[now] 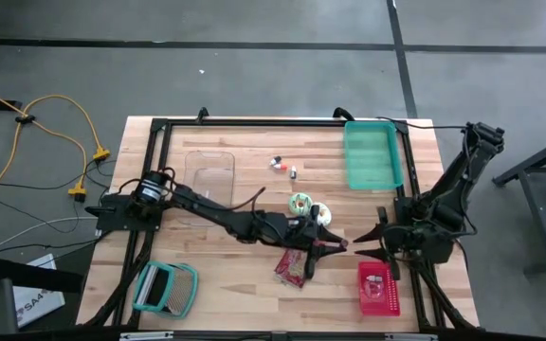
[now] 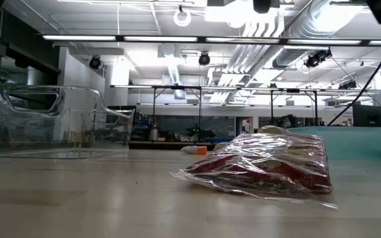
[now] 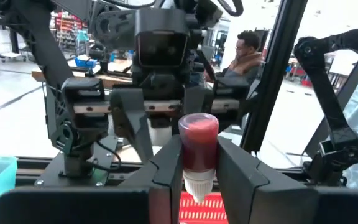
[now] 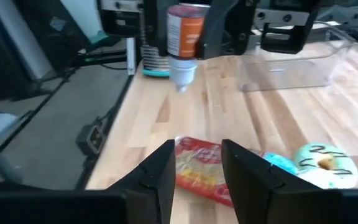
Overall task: Pick & Place Food Item
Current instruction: Put the red food coloring bottle into the red bin
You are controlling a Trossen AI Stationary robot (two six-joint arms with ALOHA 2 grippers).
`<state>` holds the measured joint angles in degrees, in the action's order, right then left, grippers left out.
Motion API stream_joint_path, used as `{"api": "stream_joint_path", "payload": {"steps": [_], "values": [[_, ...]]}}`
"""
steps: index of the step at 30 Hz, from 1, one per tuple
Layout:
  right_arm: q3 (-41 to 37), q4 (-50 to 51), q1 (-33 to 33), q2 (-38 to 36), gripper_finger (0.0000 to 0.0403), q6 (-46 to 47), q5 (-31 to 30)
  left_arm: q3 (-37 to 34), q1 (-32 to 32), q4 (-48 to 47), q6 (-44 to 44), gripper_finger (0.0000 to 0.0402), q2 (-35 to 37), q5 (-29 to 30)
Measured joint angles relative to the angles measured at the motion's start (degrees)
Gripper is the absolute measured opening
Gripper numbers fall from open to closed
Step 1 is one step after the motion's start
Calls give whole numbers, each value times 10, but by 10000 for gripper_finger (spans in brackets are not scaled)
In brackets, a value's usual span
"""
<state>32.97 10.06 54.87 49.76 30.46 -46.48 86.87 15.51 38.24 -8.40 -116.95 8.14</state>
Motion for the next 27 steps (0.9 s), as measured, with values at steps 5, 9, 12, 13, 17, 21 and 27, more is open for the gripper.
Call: {"api": "stream_joint_path", "payload": {"steps": [5, 9, 12, 13, 17, 21, 27], "values": [[0, -38, -53, 32, 117, -41, 40, 0, -5, 0, 0, 72, 0, 0], [0, -101, -92, 60, 117, -93, 95, 0, -5, 0, 9, 72, 0, 1], [0, -137, -113, 73, 117, -124, 106, 0, -5, 0, 11, 72, 0, 1], [0, -139, -119, 76, 117, -127, 106, 0, -5, -1, 11, 72, 0, 0], [0, -139, -131, 77, 115, -128, 110, 0, -5, -7, 11, 72, 0, 0], [0, -143, -130, 77, 115, -128, 121, 0, -5, -26, 12, 72, 0, 1], [0, -148, -130, 77, 111, -128, 124, 0, -5, -41, 11, 72, 0, 10]]}}
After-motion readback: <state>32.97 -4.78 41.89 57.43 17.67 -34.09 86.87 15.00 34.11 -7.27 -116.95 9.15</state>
